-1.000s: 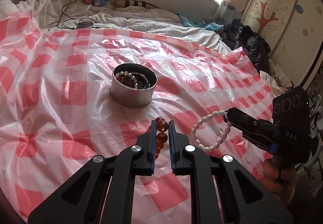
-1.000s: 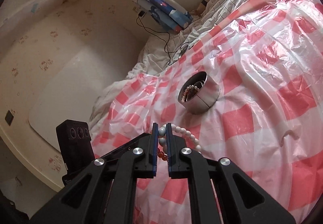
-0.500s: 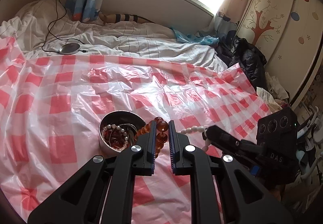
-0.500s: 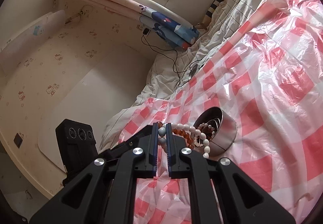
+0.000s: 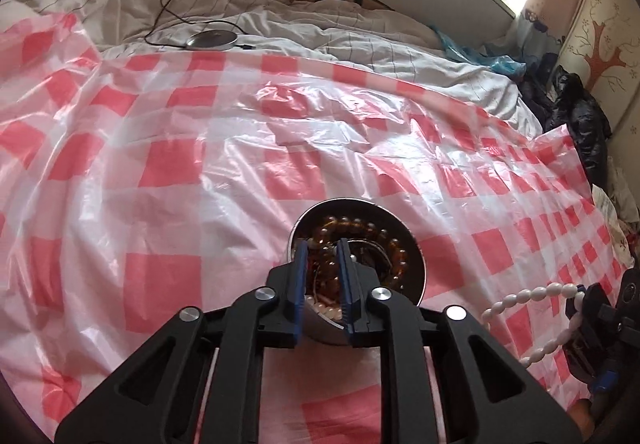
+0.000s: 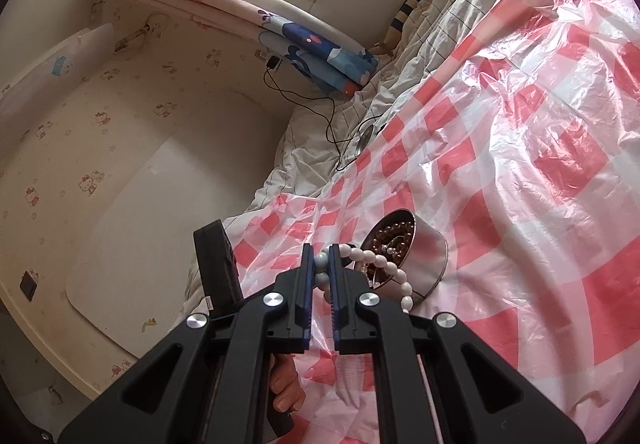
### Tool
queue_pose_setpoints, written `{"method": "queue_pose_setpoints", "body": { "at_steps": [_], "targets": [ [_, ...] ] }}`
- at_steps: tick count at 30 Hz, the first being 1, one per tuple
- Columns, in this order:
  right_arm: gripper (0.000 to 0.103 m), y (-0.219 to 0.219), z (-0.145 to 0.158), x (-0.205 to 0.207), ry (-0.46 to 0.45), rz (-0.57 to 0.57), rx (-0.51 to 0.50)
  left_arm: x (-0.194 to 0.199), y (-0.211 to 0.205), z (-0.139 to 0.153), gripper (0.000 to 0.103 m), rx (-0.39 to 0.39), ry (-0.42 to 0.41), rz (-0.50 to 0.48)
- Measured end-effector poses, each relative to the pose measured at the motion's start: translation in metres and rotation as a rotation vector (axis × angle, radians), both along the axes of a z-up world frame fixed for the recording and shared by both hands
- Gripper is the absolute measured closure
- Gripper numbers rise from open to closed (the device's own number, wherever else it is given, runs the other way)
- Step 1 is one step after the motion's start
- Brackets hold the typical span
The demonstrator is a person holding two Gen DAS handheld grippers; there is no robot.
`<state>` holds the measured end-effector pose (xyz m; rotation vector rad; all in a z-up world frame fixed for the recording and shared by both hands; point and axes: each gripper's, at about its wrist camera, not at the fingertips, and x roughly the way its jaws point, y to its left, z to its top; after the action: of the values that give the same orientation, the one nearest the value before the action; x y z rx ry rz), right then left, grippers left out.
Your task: Organize jewelry
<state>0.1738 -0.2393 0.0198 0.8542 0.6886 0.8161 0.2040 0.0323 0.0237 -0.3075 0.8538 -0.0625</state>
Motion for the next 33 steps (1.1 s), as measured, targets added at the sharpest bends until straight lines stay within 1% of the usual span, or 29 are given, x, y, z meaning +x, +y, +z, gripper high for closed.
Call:
{"method": "queue_pose_setpoints", "body": {
  "at_steps": [1, 3, 4, 5, 6, 7, 9, 10, 11, 12, 13, 14, 16, 17, 18, 19, 20, 21, 25, 27, 28, 29, 31, 33],
  "targets": [
    [0.095, 0.002, 0.001, 0.001, 0.001, 0.005, 0.008, -0.007, 0.006, 0.003, 0.075, -0.016, -0.007, 0.011],
    [0.095, 0.007, 0.005, 0.005, -0.003, 0.015, 0.023, -0.026, 0.018, 0.011, 0.061, -0.052, -0.043, 0.053],
    [0.095, 0.010, 0.008, 0.009, -0.006, 0.021, 0.034, -0.037, 0.024, 0.014, 0.057, -0.076, -0.062, 0.076],
    [0.095, 0.015, 0.010, 0.014, -0.004, 0.027, 0.049, -0.050, 0.029, 0.015, 0.050, -0.107, -0.079, 0.101],
    [0.095, 0.020, 0.012, 0.020, -0.002, 0.036, 0.072, -0.062, 0.034, 0.015, 0.047, -0.135, -0.092, 0.127],
    [0.095, 0.026, 0.015, 0.026, -0.002, 0.048, 0.099, -0.073, 0.038, 0.012, 0.046, -0.163, -0.098, 0.145],
    [0.095, 0.040, 0.016, 0.037, 0.006, 0.080, 0.145, -0.085, 0.041, 0.004, 0.046, -0.201, -0.091, 0.156],
    [0.095, 0.048, 0.012, 0.043, 0.025, 0.094, 0.146, -0.088, 0.042, -0.001, 0.046, -0.210, -0.078, 0.160],
    [0.095, 0.056, 0.009, 0.048, 0.045, 0.081, 0.081, -0.089, 0.042, -0.006, 0.046, -0.218, -0.057, 0.156],
    [0.094, 0.062, 0.007, 0.051, 0.052, 0.052, -0.020, -0.088, 0.041, -0.010, 0.046, -0.225, -0.042, 0.145],
    [0.094, 0.067, 0.004, 0.052, 0.055, 0.015, -0.148, -0.086, 0.040, -0.012, 0.046, -0.224, -0.033, 0.137],
    [0.094, 0.067, -0.001, 0.051, 0.063, -0.020, -0.235, -0.084, 0.039, -0.013, 0.046, -0.222, -0.029, 0.132],
    [0.093, 0.056, -0.008, 0.046, 0.088, -0.068, -0.278, -0.084, 0.037, -0.015, 0.045, -0.216, -0.025, 0.120],
    [0.089, 0.049, -0.011, 0.043, 0.097, -0.087, -0.286, -0.083, 0.035, -0.015, 0.045, -0.204, -0.022, 0.115],
    [0.079, 0.042, -0.012, 0.038, 0.098, -0.103, -0.296, -0.083, 0.033, -0.016, 0.043, -0.188, -0.021, 0.114],
    [0.074, 0.034, -0.010, 0.031, 0.089, -0.127, -0.308, -0.082, 0.031, -0.018, 0.043, -0.175, -0.018, 0.115],
    [0.066, 0.026, -0.010, 0.024, 0.075, -0.147, -0.323, -0.081, 0.030, -0.020, 0.041, -0.170, -0.013, 0.112],
    [0.064, 0.021, -0.008, 0.017, 0.054, -0.158, -0.348, -0.081, 0.028, -0.022, 0.041, -0.167, -0.007, 0.106],
    [0.058, 0.013, -0.006, -0.004, -0.041, -0.154, -0.492, -0.077, 0.017, -0.033, 0.040, -0.126, 0.010, 0.054],
    [0.056, 0.012, -0.012, -0.009, -0.080, -0.134, -0.596, -0.076, 0.011, -0.040, 0.040, -0.124, 0.017, 0.019],
    [0.056, 0.010, -0.019, -0.010, -0.076, -0.121, -0.631, -0.076, 0.008, -0.043, 0.040, -0.129, 0.022, 0.000],
    [0.056, 0.007, -0.028, -0.011, -0.051, -0.114, -0.652, -0.076, 0.005, -0.047, 0.040, -0.129, 0.029, -0.023],
    [0.056, 0.003, -0.044, -0.018, -0.013, -0.075, -0.697, -0.078, -0.002, -0.052, 0.040, -0.100, 0.043, -0.063],
    [0.056, 0.000, -0.045, -0.030, -0.027, -0.057, -0.711, -0.085, -0.008, -0.053, 0.040, -0.063, 0.049, -0.109]
  ]
}}
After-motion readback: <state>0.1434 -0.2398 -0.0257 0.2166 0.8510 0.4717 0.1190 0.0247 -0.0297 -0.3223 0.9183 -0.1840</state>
